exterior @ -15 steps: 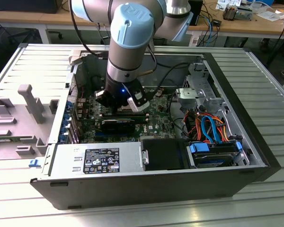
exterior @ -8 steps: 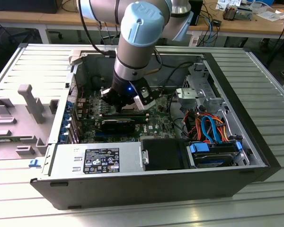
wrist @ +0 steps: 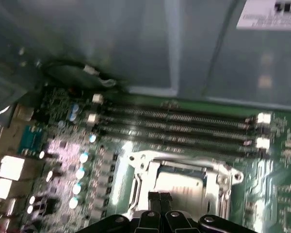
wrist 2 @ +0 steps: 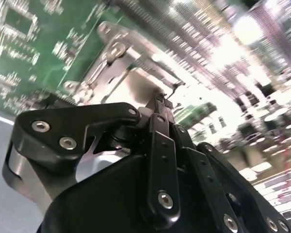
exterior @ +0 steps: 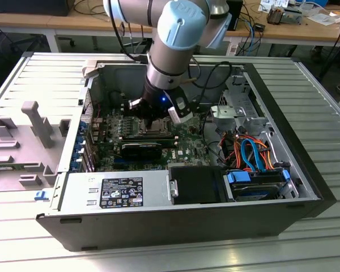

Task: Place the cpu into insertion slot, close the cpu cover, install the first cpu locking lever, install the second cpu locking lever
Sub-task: 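Install the second cpu locking lever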

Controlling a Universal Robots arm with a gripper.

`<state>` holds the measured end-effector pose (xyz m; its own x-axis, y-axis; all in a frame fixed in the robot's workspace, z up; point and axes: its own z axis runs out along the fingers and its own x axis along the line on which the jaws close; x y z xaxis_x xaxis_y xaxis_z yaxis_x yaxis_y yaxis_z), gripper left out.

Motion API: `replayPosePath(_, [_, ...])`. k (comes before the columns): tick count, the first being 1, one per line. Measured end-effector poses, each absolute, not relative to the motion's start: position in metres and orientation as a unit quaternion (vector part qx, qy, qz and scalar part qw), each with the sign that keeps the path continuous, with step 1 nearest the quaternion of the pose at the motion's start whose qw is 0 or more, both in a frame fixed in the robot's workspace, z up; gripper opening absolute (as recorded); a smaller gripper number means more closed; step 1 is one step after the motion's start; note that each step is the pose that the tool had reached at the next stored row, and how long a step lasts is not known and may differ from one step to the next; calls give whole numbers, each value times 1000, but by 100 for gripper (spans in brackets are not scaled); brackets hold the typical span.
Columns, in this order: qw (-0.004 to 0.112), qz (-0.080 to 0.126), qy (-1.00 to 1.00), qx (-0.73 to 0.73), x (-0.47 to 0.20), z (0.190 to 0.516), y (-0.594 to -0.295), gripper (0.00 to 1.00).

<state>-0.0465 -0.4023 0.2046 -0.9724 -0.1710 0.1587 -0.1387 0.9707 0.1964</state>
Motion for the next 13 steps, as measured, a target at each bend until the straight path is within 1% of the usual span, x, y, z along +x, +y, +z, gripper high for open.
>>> replayPosePath(2, [88, -91, -989, 78, -46, 204, -389, 11])
replayPosePath(4, [88, -81, -990, 77, -46, 205, -386, 11])
replayPosePath(9, [92, -33, -993, 72, -45, 205, -386, 11])
replayPosePath(10, [92, -28, -993, 70, -45, 205, -386, 11])
replayPosePath(13, [93, -24, -994, 58, -43, 205, -386, 11])
